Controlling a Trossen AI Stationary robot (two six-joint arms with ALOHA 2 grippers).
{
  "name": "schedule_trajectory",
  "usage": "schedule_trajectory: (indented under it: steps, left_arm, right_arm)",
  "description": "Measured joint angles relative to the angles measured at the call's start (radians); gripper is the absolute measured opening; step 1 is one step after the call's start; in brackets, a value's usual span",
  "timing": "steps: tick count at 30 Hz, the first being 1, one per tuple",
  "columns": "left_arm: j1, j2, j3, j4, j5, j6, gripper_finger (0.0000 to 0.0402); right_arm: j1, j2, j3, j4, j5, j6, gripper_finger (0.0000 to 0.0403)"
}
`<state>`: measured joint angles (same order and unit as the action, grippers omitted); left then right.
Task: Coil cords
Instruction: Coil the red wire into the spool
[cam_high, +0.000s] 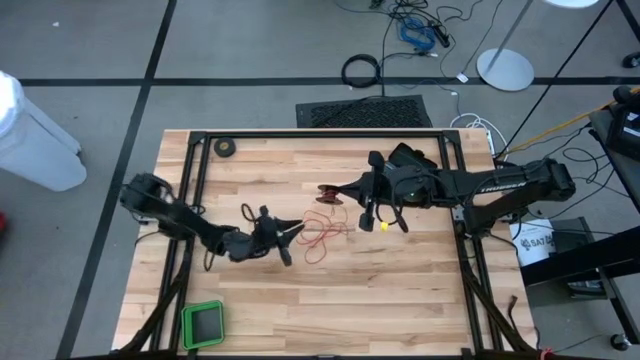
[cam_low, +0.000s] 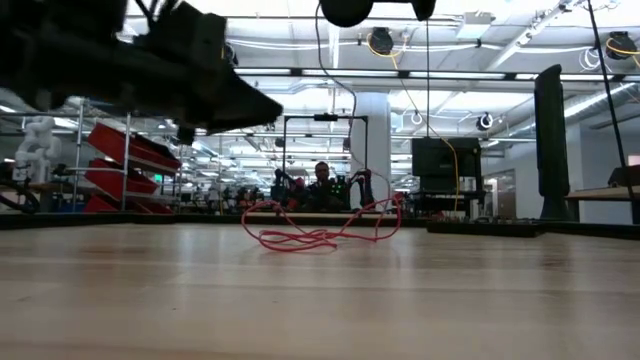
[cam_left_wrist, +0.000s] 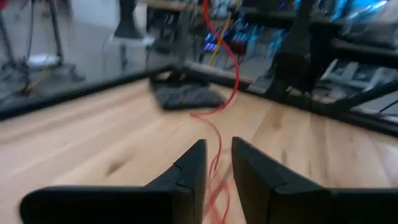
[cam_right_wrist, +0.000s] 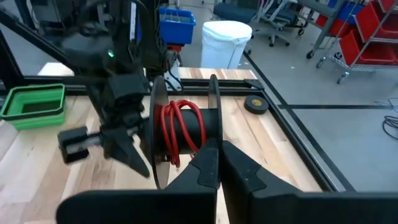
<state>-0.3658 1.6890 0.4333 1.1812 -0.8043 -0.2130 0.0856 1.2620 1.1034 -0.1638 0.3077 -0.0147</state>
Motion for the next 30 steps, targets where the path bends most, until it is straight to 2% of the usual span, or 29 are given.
schedule_trajectory:
  steps: [3, 7, 15, 21, 24, 30]
  left_arm:
    - [0.053, 0.073, 0.039, 0.100, 0.097, 0.073, 0.0080]
    - [0.123, 0.137, 0.115, 0.064, 0.239, 0.065, 0.0080]
    - [0.168, 0.149, 0.199, -0.019, 0.254, 0.141, 0.0080]
    - [0.151, 0.149, 0.228, -0.027, 0.287, 0.249, 0.0080]
    - [0.162, 0.148, 0.235, -0.086, 0.251, 0.193, 0.0080]
    - [0.172, 0.148, 0.237, -0.094, 0.291, 0.169, 0.0080]
  right_arm:
    - [0.000, -0.008, 0.000, 0.003, 0.000, 0.000, 0.0000]
    - [0.000, -0.008, 0.000, 0.004, -0.001, -0.002, 0.0000]
    - [0.000, -0.011, 0.000, 0.001, 0.000, -0.004, 0.0000]
    - [0.000, -0.011, 0.000, -0.004, -0.002, -0.008, 0.0000]
    - [0.000, -0.011, 0.000, -0.004, -0.022, -0.008, 0.0000]
    - [0.000, -0.011, 0.000, -0.003, -0.026, -0.008, 0.0000]
